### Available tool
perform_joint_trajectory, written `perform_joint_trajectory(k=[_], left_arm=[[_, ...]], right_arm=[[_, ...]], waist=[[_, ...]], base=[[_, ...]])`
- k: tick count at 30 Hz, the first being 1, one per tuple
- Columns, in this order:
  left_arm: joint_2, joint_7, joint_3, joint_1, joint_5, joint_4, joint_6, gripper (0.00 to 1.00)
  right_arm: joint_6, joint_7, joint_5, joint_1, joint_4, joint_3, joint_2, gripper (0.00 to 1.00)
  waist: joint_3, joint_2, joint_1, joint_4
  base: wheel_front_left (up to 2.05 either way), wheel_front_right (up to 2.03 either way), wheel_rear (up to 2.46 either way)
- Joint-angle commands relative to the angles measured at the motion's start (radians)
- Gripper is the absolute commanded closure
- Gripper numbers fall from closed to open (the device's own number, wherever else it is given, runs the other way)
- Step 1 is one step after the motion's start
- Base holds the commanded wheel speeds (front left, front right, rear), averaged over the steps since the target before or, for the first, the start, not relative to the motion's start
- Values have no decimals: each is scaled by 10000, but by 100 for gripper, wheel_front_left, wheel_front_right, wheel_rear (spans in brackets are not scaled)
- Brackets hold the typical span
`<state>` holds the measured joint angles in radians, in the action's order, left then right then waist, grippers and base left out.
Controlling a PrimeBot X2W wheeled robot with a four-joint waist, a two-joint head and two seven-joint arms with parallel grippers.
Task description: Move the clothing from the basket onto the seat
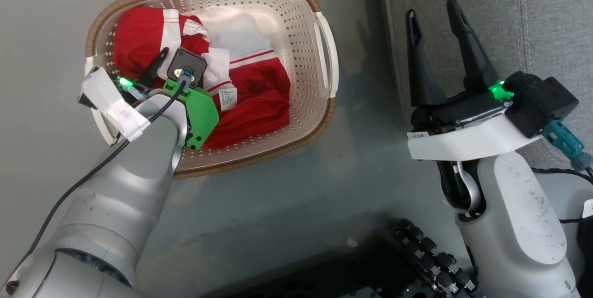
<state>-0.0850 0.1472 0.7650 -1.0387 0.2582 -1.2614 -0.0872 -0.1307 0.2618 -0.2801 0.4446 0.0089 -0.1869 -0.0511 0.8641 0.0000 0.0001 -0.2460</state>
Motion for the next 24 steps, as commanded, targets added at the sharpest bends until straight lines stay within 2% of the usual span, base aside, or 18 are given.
perform_joint_trajectory(k=[1,13,14,15,16,24], left_arm=[[-178,-143,56,-243,-48,-56,-23,0],[-448,-1206,790,-632,-564,-239,-24,0],[-480,-1372,878,-651,-613,-245,-26,25],[-506,-1442,991,-680,-703,-248,-52,56],[-513,-1491,1079,-715,-762,-249,-103,100],[-464,-1805,1349,-735,-835,-267,-25,100]], right_arm=[[-1,46,-90,167,-48,-59,7,0],[-1,47,-341,361,-164,-290,3,0],[-1,45,-349,372,-168,-294,3,0],[-1,45,-361,382,-176,-294,3,0],[-1,45,-368,393,-185,-290,5,0],[-1,46,-317,353,-200,-229,4,0]], waist=[[343,0,-1,-261],[840,0,-1,-419],[862,0,-1,-429],[877,0,-1,-434],[891,0,-1,-439],[790,0,-1,-363]], base=[[0,0,0],[0,0,0],[0,0,0],[0,0,0],[0,0,0],[0,0,0]])
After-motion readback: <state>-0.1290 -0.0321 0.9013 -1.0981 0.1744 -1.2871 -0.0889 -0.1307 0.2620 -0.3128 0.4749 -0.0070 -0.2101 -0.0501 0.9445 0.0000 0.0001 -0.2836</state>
